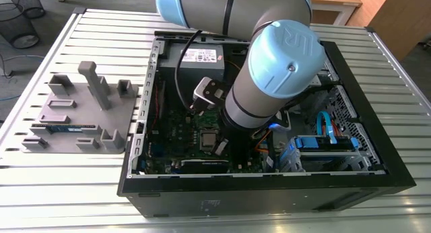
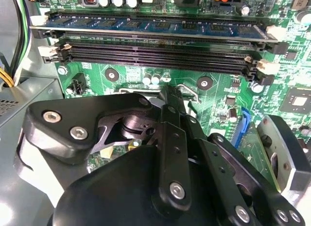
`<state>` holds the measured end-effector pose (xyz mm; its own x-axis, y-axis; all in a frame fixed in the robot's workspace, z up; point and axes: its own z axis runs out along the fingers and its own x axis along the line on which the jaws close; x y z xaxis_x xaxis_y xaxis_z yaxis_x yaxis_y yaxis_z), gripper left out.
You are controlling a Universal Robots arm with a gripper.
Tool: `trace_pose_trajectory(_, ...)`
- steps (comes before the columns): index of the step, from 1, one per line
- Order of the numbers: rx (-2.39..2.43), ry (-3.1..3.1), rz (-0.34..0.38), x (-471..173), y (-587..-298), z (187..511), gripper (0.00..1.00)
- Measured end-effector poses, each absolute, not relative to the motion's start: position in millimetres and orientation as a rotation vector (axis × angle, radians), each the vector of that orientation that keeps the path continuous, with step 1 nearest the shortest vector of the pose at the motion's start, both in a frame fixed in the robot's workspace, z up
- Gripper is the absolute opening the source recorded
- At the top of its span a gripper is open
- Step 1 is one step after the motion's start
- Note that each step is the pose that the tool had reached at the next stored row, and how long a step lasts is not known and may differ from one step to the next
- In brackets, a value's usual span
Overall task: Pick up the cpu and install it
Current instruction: 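Install the first cpu locking lever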
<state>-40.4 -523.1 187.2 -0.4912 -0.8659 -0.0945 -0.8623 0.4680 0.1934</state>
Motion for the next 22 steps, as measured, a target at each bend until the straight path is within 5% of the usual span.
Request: trace_pose_trajectory(22,1.645,-2.631,-0.337,-37.5,-523.2,184.7,0.11)
